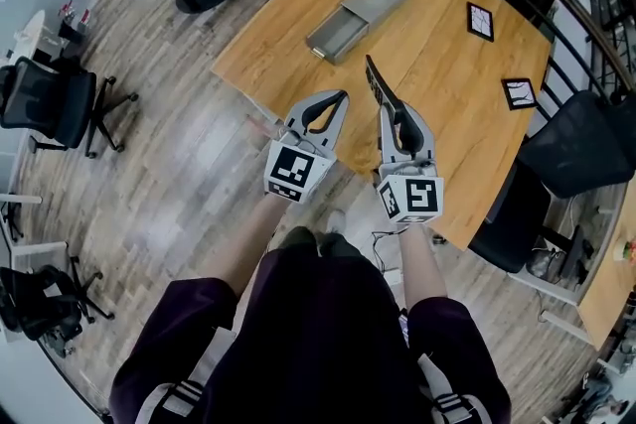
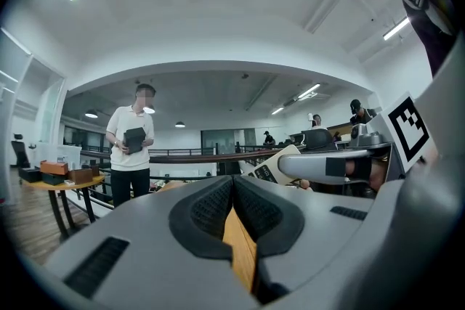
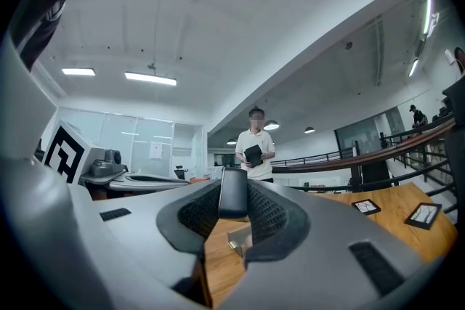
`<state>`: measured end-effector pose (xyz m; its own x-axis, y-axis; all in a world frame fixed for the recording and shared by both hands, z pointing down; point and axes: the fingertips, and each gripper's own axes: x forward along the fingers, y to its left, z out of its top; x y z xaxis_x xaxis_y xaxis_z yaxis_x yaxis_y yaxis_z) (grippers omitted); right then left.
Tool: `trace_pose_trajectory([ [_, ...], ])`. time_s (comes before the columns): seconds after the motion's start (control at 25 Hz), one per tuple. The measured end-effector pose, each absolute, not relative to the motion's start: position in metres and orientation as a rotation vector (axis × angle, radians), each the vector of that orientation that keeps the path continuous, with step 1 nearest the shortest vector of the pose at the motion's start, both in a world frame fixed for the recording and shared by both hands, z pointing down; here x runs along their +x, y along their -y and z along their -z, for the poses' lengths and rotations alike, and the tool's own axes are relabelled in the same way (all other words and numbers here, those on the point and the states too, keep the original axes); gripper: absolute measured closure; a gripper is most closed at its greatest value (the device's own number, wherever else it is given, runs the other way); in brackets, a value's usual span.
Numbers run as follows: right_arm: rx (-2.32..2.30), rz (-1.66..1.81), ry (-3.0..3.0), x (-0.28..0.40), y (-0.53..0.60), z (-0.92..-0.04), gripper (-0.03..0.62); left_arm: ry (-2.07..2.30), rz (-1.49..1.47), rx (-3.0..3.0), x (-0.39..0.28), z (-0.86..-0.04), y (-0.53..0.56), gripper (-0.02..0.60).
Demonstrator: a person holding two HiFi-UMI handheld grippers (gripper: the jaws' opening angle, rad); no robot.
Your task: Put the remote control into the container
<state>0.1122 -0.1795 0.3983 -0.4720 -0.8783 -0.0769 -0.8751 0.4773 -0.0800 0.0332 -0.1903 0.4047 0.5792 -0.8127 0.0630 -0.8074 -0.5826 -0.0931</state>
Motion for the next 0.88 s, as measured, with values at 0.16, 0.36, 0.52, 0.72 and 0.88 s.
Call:
trace_pose_trajectory([
  [0.16,-1.532,0.046,-2.616,0.116,0.199,-0.400,0.487,-1.442,0.163,-2.735,0.033,-0.408,0.209,0.568],
  [0.36,-1.523,0.068,-2.614,0.118,0.218,-0.402,0.487,-1.457,0.161,-2.728,0.035,-0.407,0.230,0.568],
  [0.52,-1.521,0.076,-2.614,0.116,0.234,-0.406,0.487,-1.450,0.170,-2.723,0.034,-0.410,0.244,0.568],
  [0.72,-1.536,0.076,-2.624,0.103,0.259,-0.413,0.487,-1.449,0.185,-2.733,0.021,-0.421,0.268,0.568],
  [0.88,-1.569,0.069,-2.636,0.088,0.286,-0.423,0.487,-1.434,0.185,-2.753,0.009,-0.431,0.295,0.568],
])
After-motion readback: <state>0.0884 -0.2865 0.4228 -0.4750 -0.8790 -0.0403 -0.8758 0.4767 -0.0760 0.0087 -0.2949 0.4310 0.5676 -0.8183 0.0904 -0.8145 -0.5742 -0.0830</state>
